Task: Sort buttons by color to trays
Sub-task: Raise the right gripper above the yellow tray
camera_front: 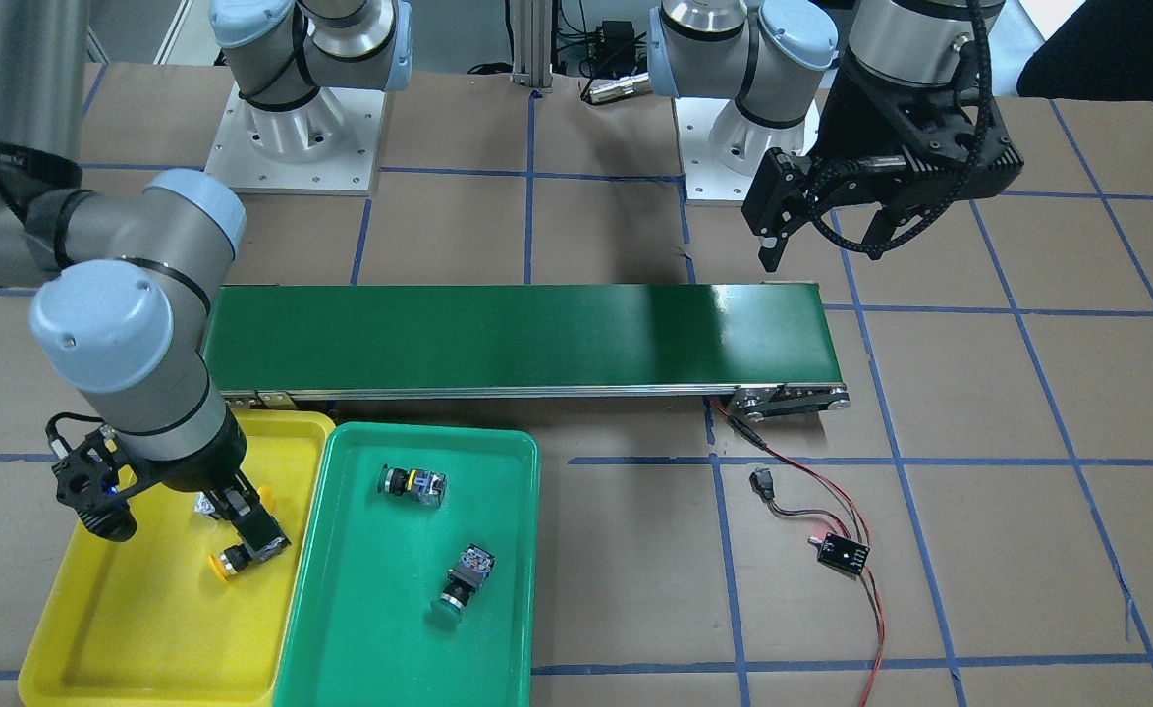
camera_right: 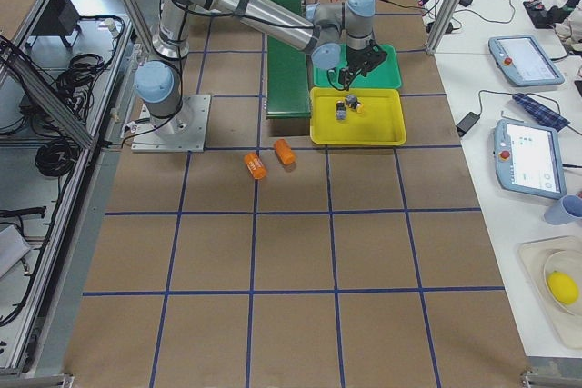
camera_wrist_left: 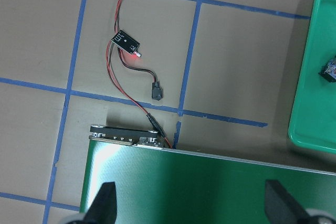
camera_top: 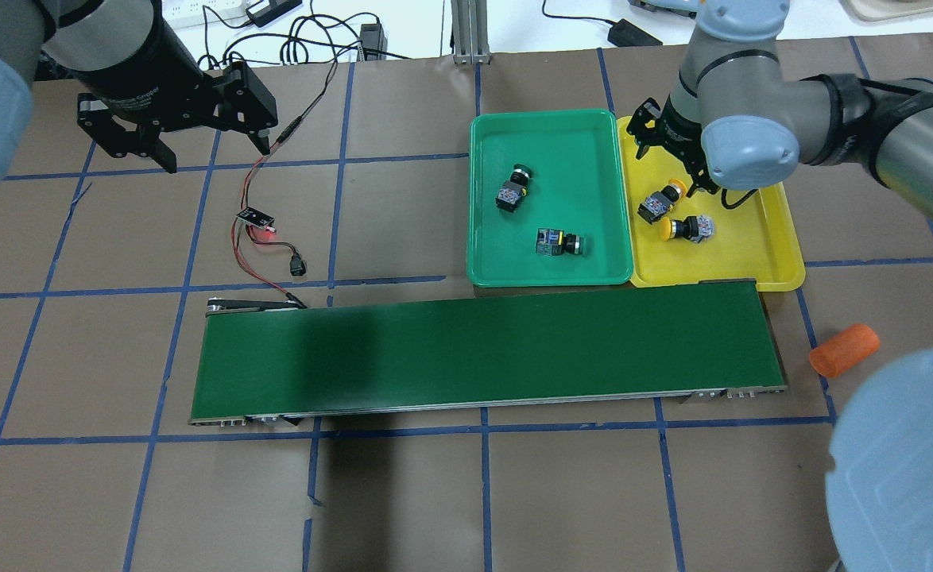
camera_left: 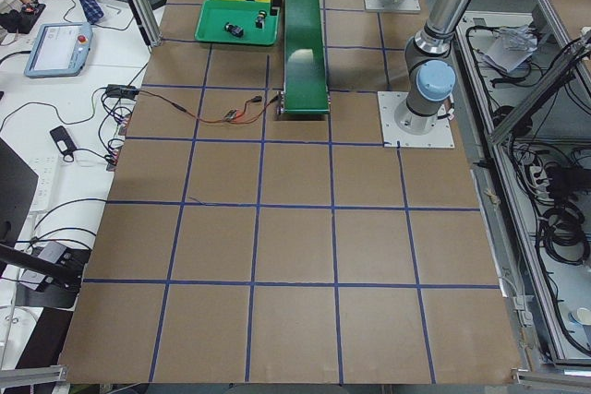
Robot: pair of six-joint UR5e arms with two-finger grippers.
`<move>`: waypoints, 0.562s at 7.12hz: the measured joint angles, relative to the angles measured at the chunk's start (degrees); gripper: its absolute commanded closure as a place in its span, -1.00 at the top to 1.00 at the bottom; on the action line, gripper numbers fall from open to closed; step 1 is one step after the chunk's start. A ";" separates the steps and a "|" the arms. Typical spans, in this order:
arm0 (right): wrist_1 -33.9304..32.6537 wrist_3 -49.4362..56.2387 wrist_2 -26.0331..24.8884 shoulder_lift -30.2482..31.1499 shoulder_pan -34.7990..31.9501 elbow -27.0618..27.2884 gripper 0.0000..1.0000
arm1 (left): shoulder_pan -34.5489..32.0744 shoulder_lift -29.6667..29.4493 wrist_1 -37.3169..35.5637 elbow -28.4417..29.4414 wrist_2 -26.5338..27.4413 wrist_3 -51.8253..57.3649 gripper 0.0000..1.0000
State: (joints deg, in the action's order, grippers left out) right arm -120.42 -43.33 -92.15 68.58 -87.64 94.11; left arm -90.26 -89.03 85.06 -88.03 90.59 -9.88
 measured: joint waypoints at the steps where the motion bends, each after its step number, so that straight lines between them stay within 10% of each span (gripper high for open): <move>1: 6.41 3.63 0.09 4.05 -0.12 0.02 1.00 | 0.04 -0.10 1.20 0.31 -0.16 0.14 1.00; 4: 25.74 9.15 0.58 17.96 -2.89 1.02 1.00 | 0.05 0.17 6.75 1.32 -0.14 0.21 1.00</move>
State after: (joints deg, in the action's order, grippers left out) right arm -94.68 -34.19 -91.57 86.54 -90.53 95.13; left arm -90.21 -88.86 91.81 -86.70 90.46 -9.67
